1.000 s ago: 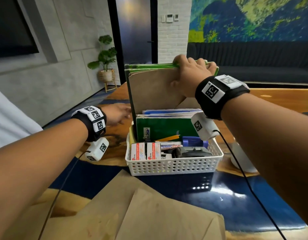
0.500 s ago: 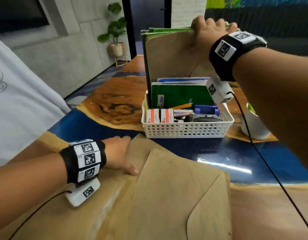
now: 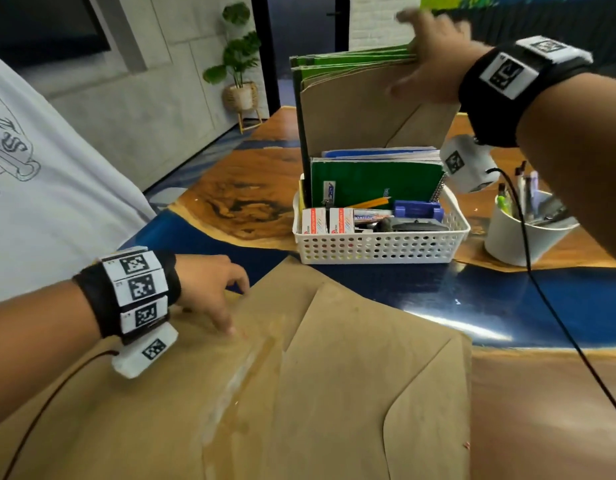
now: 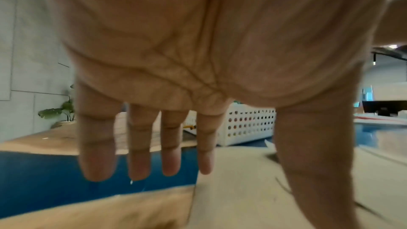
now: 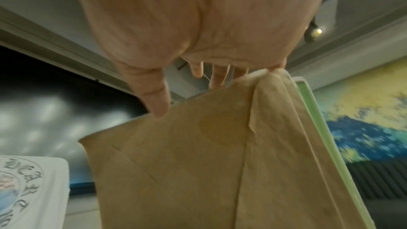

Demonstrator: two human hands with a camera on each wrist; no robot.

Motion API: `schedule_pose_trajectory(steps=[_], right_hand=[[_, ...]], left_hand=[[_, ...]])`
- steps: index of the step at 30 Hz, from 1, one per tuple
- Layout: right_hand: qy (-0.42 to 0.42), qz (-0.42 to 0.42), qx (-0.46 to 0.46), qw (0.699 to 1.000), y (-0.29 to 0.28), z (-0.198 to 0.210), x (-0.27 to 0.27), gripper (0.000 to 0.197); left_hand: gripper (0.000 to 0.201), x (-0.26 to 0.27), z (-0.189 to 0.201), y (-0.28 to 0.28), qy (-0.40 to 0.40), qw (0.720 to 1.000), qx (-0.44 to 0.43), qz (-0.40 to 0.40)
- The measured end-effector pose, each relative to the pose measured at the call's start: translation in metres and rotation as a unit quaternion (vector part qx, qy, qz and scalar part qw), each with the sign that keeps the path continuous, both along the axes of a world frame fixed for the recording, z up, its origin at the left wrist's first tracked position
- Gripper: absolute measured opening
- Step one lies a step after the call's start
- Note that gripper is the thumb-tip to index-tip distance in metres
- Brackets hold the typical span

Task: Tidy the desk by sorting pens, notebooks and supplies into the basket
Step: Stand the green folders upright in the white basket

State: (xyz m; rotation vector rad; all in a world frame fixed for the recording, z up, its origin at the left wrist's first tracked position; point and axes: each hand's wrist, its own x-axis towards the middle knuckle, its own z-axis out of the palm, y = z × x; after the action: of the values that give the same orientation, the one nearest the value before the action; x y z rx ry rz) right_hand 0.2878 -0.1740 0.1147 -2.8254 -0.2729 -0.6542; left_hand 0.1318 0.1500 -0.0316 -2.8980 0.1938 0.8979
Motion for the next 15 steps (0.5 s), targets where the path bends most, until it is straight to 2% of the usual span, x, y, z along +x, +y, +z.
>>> schedule_pose_trajectory(steps=[3,5,7,9,12,15], right_hand=[[-0.123,-0.023,0.056,0.991,-0.007,0.001,-0.037,0.074],[-0.128,0.004,0.136,0.982,-0.006,-0.009,-0.073,0.062],[-0.056,0.071,0.212,0.973,-0.005,-0.031,-0.112,0.053],[0.075,0.092,0.211,0.970,-0.010,-0.065,-0.145,0.056],[0.278,-0.001,0.134,0.951,-0.033,-0.126,-0.177,0.073],[0.387,-0.068,0.132,0.910,-0.064,-0.169,-0.197,0.081]], left_hand=[[0.093,-0.013,-0.012,0.012,0.021,1.000,0.013,-0.015],[0.092,-0.021,-0.024,0.011,0.002,1.000,-0.001,-0.022],[0.081,-0.024,-0.030,0.006,-0.007,0.999,-0.013,-0.033],[0.073,-0.023,-0.034,-0.001,-0.014,0.998,-0.006,-0.056],[0.054,-0.021,-0.034,-0.013,-0.062,0.995,-0.030,-0.075],[0.023,-0.012,-0.018,-0.025,-0.113,0.981,-0.137,-0.077]])
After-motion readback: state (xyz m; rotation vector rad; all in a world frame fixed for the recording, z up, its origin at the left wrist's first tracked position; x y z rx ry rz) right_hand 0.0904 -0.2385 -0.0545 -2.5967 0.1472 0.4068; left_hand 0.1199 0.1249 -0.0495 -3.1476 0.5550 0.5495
